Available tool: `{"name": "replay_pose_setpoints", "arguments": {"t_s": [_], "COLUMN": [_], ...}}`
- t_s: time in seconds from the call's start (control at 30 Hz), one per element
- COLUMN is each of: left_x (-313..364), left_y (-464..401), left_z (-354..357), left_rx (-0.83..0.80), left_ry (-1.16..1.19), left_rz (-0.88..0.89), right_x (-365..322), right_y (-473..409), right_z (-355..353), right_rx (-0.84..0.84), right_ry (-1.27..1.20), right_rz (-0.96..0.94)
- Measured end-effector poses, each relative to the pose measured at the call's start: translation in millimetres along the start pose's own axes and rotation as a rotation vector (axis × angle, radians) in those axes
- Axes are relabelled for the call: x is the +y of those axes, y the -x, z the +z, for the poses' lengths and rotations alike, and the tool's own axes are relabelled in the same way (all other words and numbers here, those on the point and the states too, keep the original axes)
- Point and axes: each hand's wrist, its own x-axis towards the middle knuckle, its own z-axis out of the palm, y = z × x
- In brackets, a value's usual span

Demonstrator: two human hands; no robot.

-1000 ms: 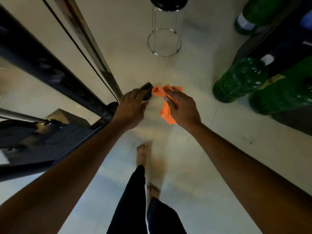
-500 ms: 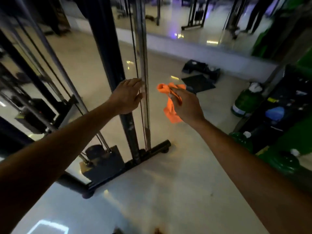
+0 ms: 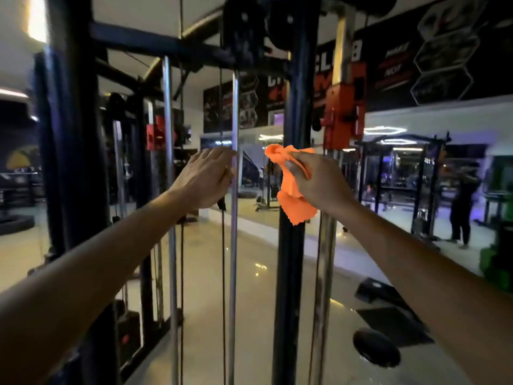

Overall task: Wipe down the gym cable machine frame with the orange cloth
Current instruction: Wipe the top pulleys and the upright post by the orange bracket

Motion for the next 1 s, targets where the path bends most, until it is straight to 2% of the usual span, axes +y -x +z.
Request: {"name": "replay_pose_setpoints", "arguments": {"t_s": [0.23,0.43,0.67,0.93,1.0], "left_x": [-97,-159,-213,-277,-290], "left_y": [-40,-66,-71,-96,-103], "left_z": [-113,-175,-194,-189,-186], "left_rx": [0.166,0.236,0.265,0.28,0.309], "left_ry": [-0.129,-0.201,-0.209,-0.332,-0.374], "left_rz": [0.018,0.032,-0.025,-0.017,-0.008], "right_x": [-100,-165,-208,-207,-202], "right_y": [-116,-193,-256,-314,-325], "right_z": [32,57,102,156,173], "right_rx": [0.108,0.2,0.228,0.292,0.308], "right_ry": [-0.085,-0.082,-0.091,-0.092,-0.085], "right_rz": [-0.098,-0.169,-0.243,-0.34,-0.314]}}
